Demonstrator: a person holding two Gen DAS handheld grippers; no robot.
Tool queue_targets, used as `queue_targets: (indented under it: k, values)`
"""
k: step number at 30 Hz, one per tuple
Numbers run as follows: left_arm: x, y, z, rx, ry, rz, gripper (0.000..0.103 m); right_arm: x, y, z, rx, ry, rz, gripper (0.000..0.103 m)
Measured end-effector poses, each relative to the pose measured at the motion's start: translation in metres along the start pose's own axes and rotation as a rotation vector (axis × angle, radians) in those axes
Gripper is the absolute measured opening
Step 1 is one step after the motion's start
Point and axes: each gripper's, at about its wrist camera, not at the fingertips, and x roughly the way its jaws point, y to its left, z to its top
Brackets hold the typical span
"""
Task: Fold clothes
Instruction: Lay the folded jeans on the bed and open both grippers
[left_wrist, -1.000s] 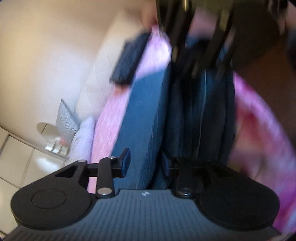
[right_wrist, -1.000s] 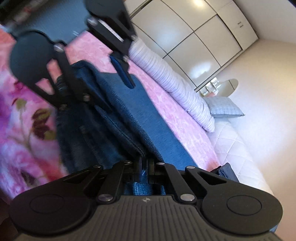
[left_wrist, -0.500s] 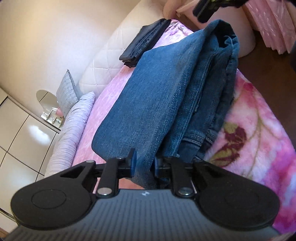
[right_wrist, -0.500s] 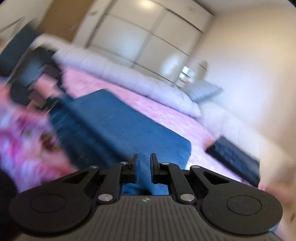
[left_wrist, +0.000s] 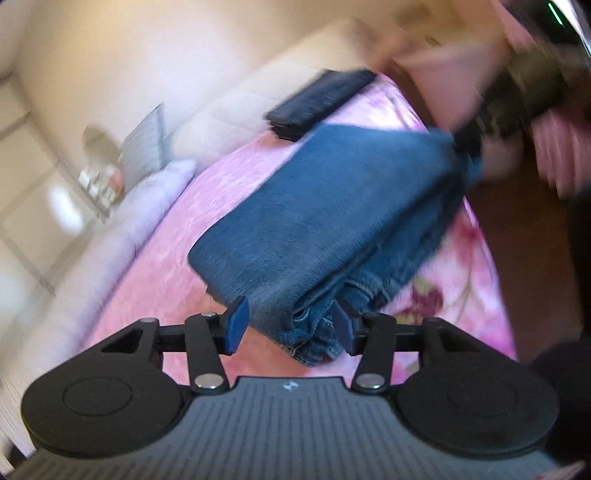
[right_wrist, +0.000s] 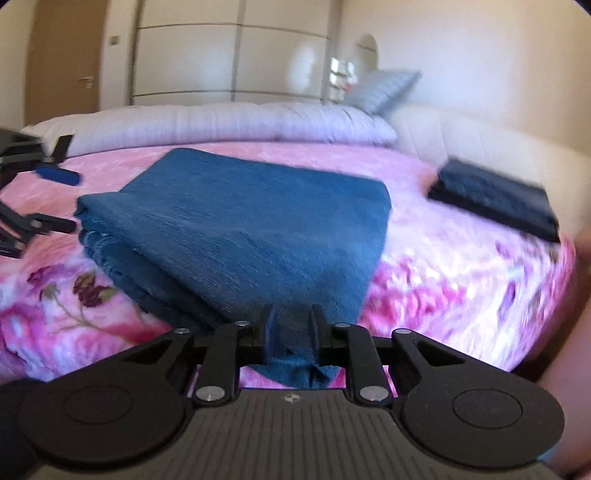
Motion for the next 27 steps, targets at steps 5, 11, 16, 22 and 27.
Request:
queue_targets:
  k: [5,11,16,22,27]
  values:
    - [0.002,0.019,0.015,-0.194,-0.013,0.04,0.042,-0.004,0.0,0.007,0.036,0.072,-0.014,0.024]
    - [0.02,0.027,0.02,-0.269,0.061,0.012,0.041,0.001,0.01,0.012,-0.008,0.108,-0.039,0.03]
    - [0.036,0.026,0.018,-0.294,0.116,-0.007,0.041,0.004,0.016,0.015,-0.039,0.116,-0.046,0.03]
    - [0.04,0.025,0.019,-0.295,0.139,-0.018,0.041,0.006,0.013,0.015,-0.045,0.113,-0.027,0.03]
    - [0.041,0.05,0.029,-0.411,0.114,-0.039,0.041,0.004,0.009,0.015,-0.058,0.115,-0.013,0.03]
